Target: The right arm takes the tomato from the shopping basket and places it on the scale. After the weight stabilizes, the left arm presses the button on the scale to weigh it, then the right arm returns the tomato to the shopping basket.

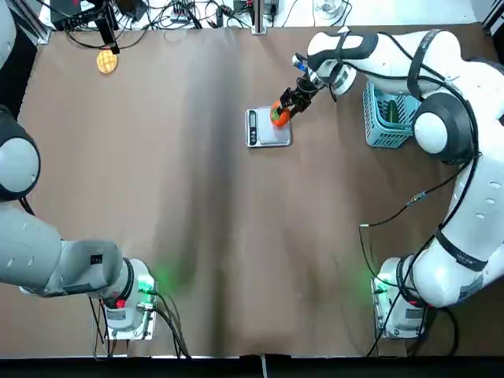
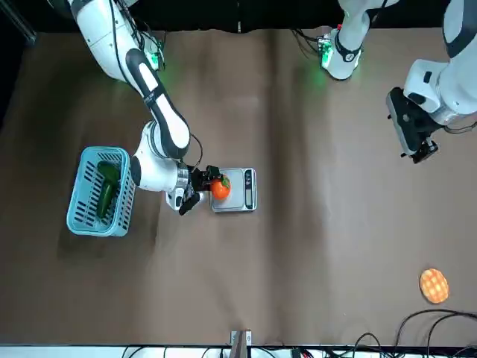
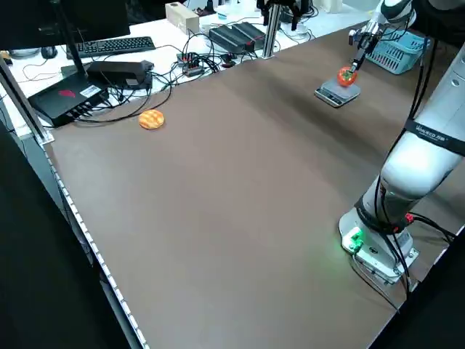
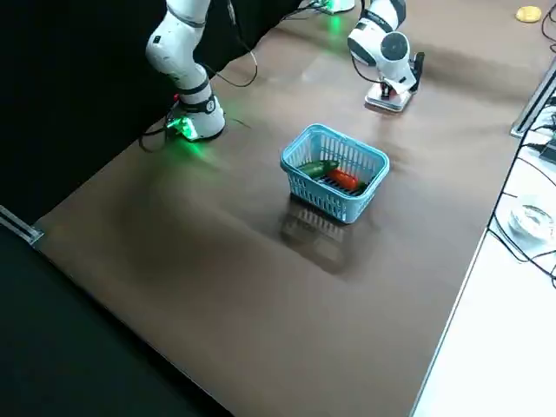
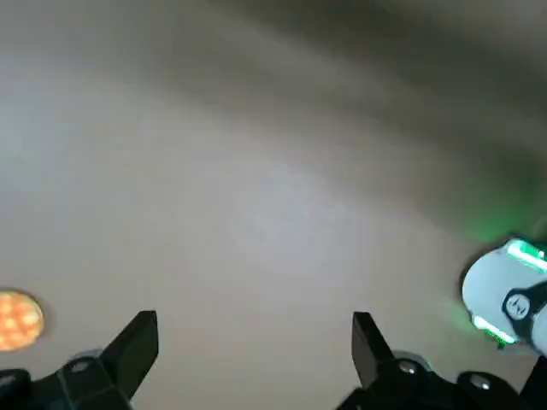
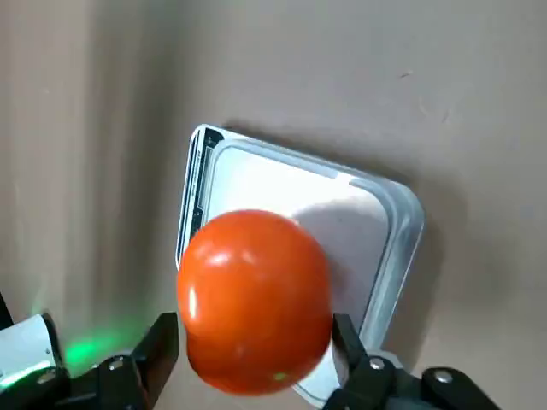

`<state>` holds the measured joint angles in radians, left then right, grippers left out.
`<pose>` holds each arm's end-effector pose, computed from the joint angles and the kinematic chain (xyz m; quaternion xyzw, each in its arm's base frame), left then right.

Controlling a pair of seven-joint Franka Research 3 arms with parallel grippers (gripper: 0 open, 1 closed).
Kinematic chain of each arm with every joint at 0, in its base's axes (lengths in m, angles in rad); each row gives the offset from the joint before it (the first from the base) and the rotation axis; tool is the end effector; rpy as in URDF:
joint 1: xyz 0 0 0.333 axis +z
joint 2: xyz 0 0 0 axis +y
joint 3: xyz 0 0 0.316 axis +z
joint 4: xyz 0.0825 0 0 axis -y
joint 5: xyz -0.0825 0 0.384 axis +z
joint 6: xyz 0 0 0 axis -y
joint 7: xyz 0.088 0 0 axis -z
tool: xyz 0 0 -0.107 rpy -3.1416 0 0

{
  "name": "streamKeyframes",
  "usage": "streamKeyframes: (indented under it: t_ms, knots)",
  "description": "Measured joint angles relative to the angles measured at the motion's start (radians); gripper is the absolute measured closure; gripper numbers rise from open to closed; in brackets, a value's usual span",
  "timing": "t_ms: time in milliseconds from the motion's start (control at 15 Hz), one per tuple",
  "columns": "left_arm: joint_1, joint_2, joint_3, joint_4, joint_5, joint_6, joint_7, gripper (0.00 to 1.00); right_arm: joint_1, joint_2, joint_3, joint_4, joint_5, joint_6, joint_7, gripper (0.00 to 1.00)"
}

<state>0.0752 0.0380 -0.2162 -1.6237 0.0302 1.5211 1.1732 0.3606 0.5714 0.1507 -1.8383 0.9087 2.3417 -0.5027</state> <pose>0.5515 -0.0728 0.5752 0.7895 -0.6097 -0.0661 0.0249 0.5587 0.3206 0.2196 -0.9279 -0.1441 0.0384 0.3416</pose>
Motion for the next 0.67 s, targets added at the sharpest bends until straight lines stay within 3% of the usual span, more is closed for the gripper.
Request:
streamKeyframes:
  t_ms: [67, 200, 267, 667]
  knots:
    - [0.000, 0.004, -0.003, 0.000, 0.000, 0.002, 0.034, 0.00, -0.001, 0.000, -0.002, 0.000, 0.000, 0.000, -0.008, 0.19]
    - [0.000, 0.012, -0.007, 0.000, 0.000, 0.010, 0.097, 0.00, -0.003, 0.000, -0.004, 0.000, 0.000, 0.000, -0.021, 0.04]
    - [0.000, 0.015, -0.008, 0.000, 0.000, 0.012, 0.125, 0.00, -0.003, 0.000, -0.005, 0.000, 0.000, 0.000, -0.024, 0.00]
    - [0.000, 0.026, -0.014, 0.000, -0.001, 0.029, 0.266, 0.00, -0.033, 0.000, -0.022, 0.004, -0.004, 0.002, -0.045, 0.00]
